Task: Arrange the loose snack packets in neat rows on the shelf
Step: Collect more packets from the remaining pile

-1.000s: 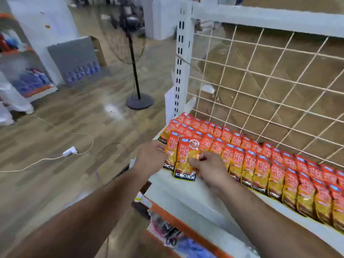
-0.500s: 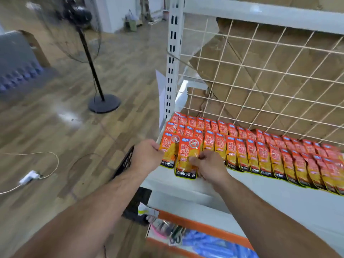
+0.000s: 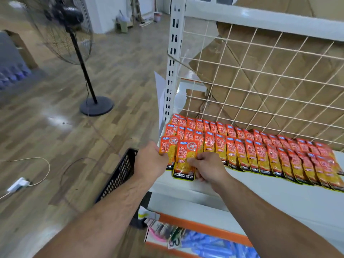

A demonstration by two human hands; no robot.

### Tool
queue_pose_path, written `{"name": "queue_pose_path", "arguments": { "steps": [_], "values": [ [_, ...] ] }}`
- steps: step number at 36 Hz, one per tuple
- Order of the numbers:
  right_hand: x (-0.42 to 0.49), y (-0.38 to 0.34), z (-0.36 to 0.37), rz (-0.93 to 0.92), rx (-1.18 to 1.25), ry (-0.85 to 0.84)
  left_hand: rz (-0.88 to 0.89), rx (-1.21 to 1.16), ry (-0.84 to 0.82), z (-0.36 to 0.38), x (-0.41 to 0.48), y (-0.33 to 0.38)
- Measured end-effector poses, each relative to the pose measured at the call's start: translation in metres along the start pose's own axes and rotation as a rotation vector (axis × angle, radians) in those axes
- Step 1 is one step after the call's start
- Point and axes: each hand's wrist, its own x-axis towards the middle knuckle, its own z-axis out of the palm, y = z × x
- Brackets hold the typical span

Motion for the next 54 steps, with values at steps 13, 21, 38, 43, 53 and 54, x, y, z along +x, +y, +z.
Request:
{"name": "queue_pose_path", "arguments": {
  "steps": [13,21,38,43,53,54],
  "values": [
    [0.015,-0.025,0.021,-0.018,-0.149,0.072,0.052,0.036,0.044,0.004,0.000,-0.004],
    [0.019,-0.028,0.022,-0.042,-0.403,0.126,0.084,0.059,0.079,0.009,0.001,-0.006],
    [0.018,-0.032,0.025,-0.067,-0.746,0.231,0.046,0.019,0.030,0.003,-0.007,-0.001],
    [0.015,-0.032,0.024,-0.129,-0.861,0.246,0.129,0.090,0.046,-0.002,-0.012,0.005],
    [0.004,-0.026,0.013,-0.177,-0.799,0.252,0.435,0.344,0.071,0.002,-0.012,0.012],
    [0.001,-0.024,0.008,-0.200,-0.824,0.272,0.465,0.344,0.075,0.004,-0.012,0.014]
  ]
}}
